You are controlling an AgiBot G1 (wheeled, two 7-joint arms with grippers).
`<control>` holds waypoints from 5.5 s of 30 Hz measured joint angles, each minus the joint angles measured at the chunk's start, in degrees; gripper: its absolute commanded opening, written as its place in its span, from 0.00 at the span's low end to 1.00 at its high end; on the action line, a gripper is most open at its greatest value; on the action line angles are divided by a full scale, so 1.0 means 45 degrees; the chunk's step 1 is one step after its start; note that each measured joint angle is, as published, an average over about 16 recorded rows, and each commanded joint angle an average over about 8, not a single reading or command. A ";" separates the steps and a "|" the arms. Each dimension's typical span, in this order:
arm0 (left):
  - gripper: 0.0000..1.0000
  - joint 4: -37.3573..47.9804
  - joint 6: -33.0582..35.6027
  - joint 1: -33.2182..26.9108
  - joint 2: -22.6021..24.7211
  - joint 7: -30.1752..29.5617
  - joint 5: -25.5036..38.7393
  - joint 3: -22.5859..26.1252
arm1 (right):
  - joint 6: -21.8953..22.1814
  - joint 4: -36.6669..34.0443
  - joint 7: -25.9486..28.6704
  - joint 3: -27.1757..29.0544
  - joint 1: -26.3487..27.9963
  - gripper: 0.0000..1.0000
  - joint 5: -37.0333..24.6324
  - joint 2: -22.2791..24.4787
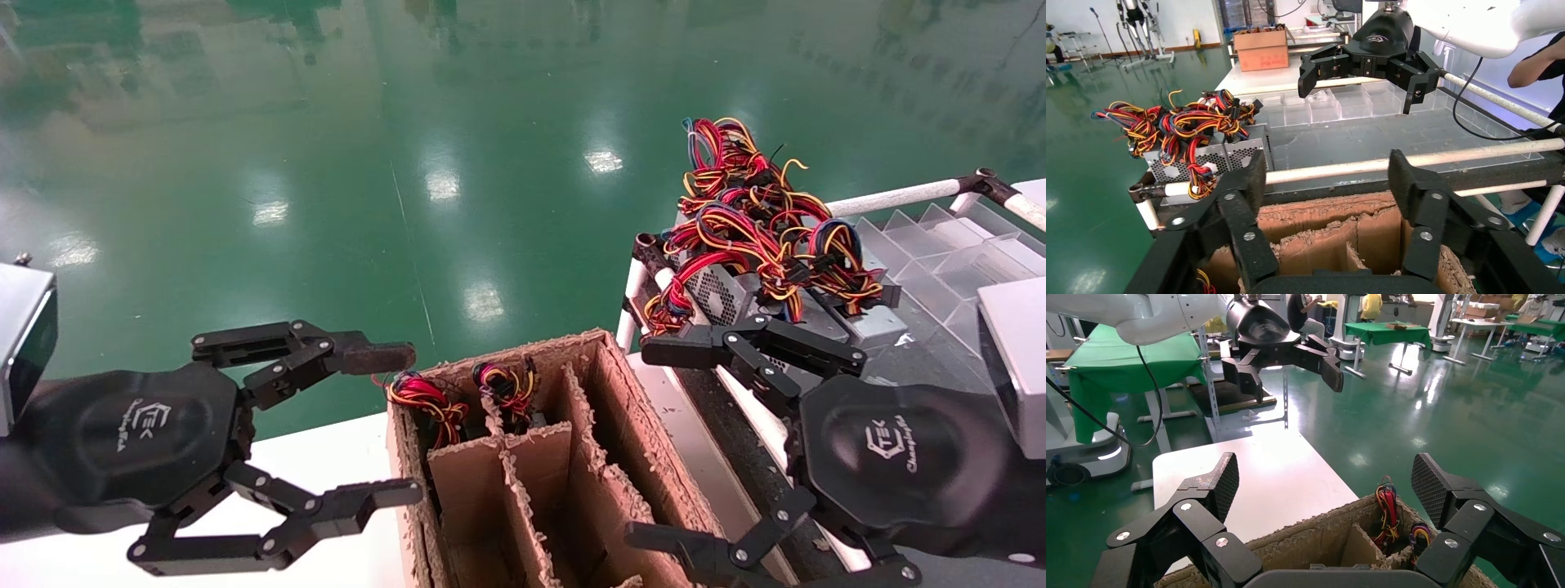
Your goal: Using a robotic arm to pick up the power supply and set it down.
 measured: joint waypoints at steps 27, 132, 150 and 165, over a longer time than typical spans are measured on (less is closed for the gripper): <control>0.35 0.0000 0.0000 0.0000 0.0000 0.0000 0.0000 0.0000 | 0.0000 0.0000 0.0000 0.0000 0.0000 1.00 0.0000 0.0000; 1.00 0.0014 -0.0004 -0.0005 -0.0004 0.0011 -0.0012 0.0016 | 0.2232 -1.5284 -0.5975 -0.4198 0.6487 0.00 -0.6716 -0.9191; 1.00 0.0014 -0.0005 -0.0006 -0.0005 0.0012 -0.0013 0.0019 | 0.1864 -1.5459 -0.6371 -0.3968 0.6582 0.00 -0.6303 -0.8900; 1.00 0.0014 -0.0006 -0.0007 -0.0006 0.0014 -0.0015 0.0021 | 0.0129 -1.4831 -0.6742 -0.3287 0.7433 0.00 -0.5309 -0.7609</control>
